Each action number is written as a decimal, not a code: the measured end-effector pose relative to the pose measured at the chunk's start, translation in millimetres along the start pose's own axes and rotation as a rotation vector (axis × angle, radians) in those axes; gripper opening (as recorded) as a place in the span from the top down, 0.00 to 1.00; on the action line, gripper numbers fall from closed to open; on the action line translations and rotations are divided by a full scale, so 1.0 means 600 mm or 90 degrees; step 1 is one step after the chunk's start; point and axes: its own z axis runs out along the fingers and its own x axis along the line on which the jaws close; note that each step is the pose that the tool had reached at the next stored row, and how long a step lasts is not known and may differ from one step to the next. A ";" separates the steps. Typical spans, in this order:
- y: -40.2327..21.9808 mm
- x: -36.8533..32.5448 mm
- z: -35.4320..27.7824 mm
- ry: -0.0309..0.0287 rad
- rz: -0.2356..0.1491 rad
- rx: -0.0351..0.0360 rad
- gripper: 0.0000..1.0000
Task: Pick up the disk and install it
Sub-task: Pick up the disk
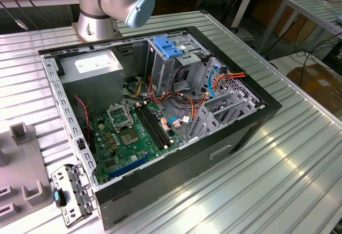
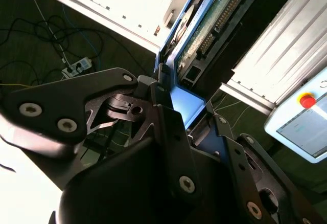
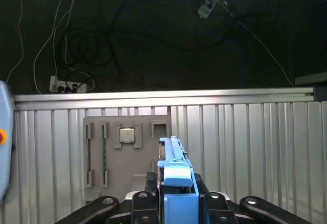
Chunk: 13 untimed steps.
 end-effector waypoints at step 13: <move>-0.038 -0.001 -0.001 0.0000 0.000 -0.0001 0.63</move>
